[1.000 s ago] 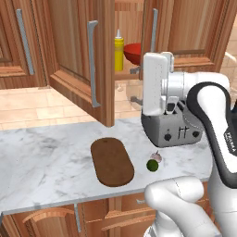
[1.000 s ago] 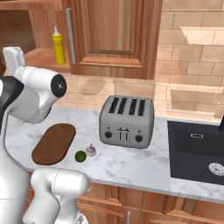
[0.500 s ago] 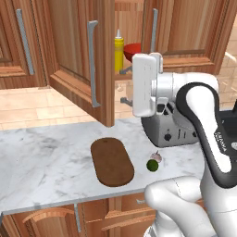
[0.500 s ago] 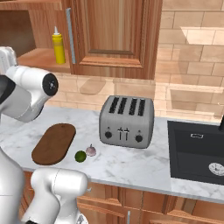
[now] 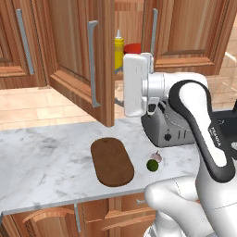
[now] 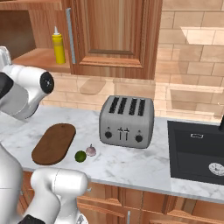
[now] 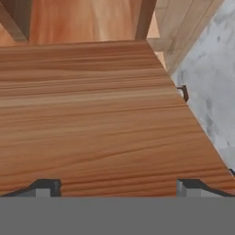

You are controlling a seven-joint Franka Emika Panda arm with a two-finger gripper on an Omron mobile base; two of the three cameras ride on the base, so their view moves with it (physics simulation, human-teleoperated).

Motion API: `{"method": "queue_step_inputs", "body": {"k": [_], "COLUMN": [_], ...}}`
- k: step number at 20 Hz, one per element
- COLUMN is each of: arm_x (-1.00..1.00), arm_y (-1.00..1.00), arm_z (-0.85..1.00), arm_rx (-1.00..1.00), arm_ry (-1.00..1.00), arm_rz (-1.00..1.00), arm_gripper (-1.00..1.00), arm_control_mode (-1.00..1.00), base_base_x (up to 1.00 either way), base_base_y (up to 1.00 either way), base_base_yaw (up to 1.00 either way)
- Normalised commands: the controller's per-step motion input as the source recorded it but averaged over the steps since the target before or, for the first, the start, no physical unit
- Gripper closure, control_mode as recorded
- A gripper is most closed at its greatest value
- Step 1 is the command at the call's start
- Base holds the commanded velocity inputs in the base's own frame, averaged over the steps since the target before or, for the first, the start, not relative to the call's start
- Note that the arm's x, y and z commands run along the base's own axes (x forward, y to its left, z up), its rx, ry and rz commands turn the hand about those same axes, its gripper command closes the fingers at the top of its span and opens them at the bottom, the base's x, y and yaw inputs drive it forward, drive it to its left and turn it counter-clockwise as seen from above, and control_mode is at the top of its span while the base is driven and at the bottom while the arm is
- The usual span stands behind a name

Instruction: Open the cabinet. Place the bowl and condiment on the counter. Then place the lime and garlic on the cutting board.

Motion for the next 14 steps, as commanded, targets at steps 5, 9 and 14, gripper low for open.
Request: {"method": "queue_step_inputs", "body": {"k": [5,9,14], "arm_x": [0.20,0.27,0.31], "arm_y": [0.13,0.10,0.24], "arm_z": [0.00,0.00,-0.08], "arm_rx": [0.04,0.05,0.03], "arm_ry": [-0.01,-0.02,0.00], "arm_rz": [0.13,0.16,0.17], "arm_gripper": [-1.00,-1.00,-1.00], "arm_control_mode": [-1.00,-1.00,-1.00], "base_base_x": [0.00,0.00,0.00], "base_base_y": [0.00,0.00,0.00], "base_base_yaw": [0.00,0.00,0.00]}}
